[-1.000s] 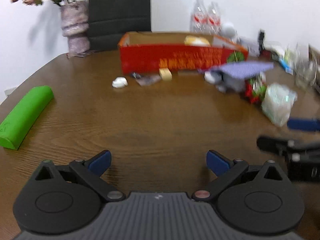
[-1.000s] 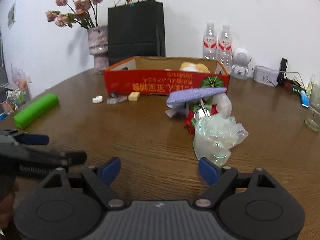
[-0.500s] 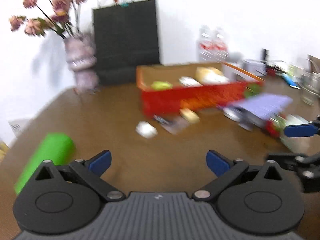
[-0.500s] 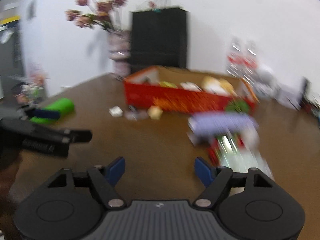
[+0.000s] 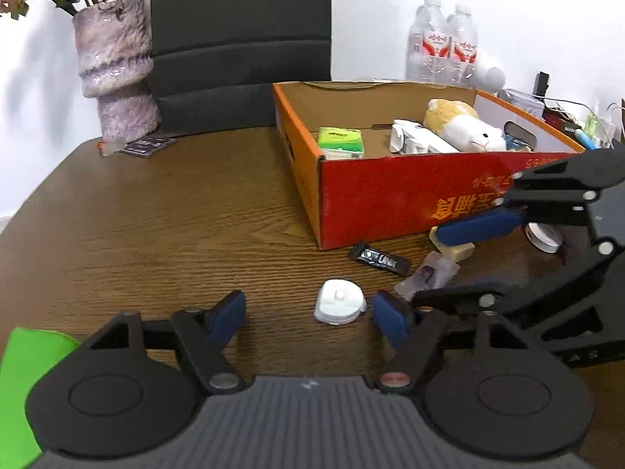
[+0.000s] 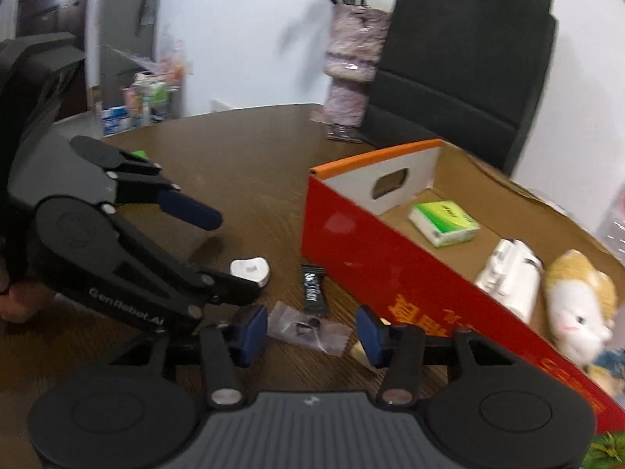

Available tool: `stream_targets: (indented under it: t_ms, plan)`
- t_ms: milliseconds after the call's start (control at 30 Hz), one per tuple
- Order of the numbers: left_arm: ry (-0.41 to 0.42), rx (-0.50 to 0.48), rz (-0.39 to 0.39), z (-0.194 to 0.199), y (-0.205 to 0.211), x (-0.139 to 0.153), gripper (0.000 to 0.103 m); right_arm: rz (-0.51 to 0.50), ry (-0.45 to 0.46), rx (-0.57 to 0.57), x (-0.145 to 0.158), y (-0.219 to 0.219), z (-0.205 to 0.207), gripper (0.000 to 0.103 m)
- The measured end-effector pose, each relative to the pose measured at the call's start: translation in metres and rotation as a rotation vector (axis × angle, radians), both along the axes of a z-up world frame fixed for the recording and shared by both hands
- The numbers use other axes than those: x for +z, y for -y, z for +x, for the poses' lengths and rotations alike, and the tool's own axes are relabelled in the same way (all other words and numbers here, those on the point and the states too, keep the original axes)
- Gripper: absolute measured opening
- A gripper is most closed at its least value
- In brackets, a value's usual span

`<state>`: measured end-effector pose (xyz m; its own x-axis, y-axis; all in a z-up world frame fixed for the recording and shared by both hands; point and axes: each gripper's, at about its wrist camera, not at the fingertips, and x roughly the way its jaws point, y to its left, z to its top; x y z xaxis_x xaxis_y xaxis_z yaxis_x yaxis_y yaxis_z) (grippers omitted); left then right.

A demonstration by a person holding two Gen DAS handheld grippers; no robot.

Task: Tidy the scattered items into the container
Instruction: 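Grasp the small clear packet with the right gripper while the left gripper grasps the white round cap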

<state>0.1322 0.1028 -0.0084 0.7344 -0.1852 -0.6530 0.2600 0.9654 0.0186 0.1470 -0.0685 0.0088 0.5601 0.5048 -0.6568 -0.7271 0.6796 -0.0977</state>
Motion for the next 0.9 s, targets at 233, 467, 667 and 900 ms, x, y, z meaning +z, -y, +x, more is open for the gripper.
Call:
stream_targets:
  t_ms: [233,467,667,900]
  plan:
    - [0.018,-0.077,-0.008,-0.001,0.012,0.000,0.034,0.055,-0.049,-0.029,-0.003,0.017,-0.004,0.029]
    - [0.026,-0.048,-0.022,-0.021,0.017,0.000,0.026,0.073,-0.059,-0.086,-0.007,0.023,-0.011,0.022]
    - [0.059,0.025,0.015,-0.070,0.036,0.000,0.025,0.048,-0.068,-0.087,-0.004,0.024,-0.029,0.018]
    - [0.071,0.092,-0.084,-0.121,0.037,0.018,0.025,0.027,-0.058,-0.113,0.005,0.036,-0.069,0.014]
